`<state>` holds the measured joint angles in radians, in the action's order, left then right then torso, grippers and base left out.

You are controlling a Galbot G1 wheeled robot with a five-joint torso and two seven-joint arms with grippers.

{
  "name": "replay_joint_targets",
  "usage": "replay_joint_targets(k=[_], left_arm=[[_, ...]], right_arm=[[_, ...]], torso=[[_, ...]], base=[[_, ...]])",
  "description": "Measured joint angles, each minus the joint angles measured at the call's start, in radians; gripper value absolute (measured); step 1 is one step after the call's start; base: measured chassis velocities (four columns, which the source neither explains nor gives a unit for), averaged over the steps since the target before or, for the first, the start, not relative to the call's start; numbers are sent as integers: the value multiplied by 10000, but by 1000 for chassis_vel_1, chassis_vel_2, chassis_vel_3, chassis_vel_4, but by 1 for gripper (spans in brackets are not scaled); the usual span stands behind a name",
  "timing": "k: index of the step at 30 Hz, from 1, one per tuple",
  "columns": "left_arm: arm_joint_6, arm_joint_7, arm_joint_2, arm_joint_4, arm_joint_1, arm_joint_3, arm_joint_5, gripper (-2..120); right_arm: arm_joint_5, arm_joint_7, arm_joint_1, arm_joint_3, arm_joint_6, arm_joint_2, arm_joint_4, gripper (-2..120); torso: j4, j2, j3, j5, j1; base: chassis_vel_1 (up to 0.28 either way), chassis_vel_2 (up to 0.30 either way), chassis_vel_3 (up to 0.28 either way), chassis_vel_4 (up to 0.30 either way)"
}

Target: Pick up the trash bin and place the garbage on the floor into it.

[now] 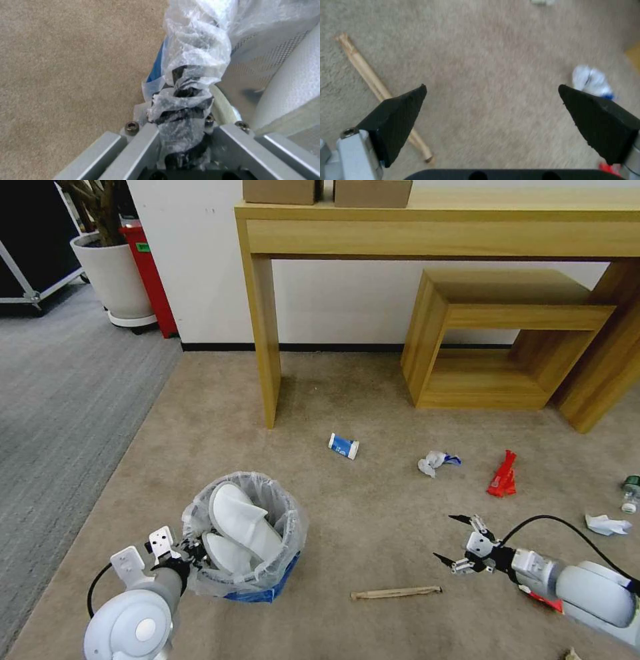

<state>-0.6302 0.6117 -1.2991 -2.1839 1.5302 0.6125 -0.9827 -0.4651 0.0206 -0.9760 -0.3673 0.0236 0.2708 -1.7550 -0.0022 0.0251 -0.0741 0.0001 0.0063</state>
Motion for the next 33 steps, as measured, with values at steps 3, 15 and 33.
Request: replay_joint_targets(k=[3,15,33], left_arm=[[4,-4,-13,20,10,-3,9,0],[13,-21,-82,131,-86,-135,87,0],[27,-69,-502,398,-157,-171,272,0]], right_arm=[[-200,-398,54,-166,1246,84,-304,100],[-989,-179,403,-352,4248,709,-779,100],[-982,192,4153,-4626,4905,2654,887,100]], torso=[[0,0,-1,2,0],[0,0,0,-1,0],[1,0,-1,-1,1]], base=[[0,0,0,0],[0,0,0,0],[0,0,0,0]])
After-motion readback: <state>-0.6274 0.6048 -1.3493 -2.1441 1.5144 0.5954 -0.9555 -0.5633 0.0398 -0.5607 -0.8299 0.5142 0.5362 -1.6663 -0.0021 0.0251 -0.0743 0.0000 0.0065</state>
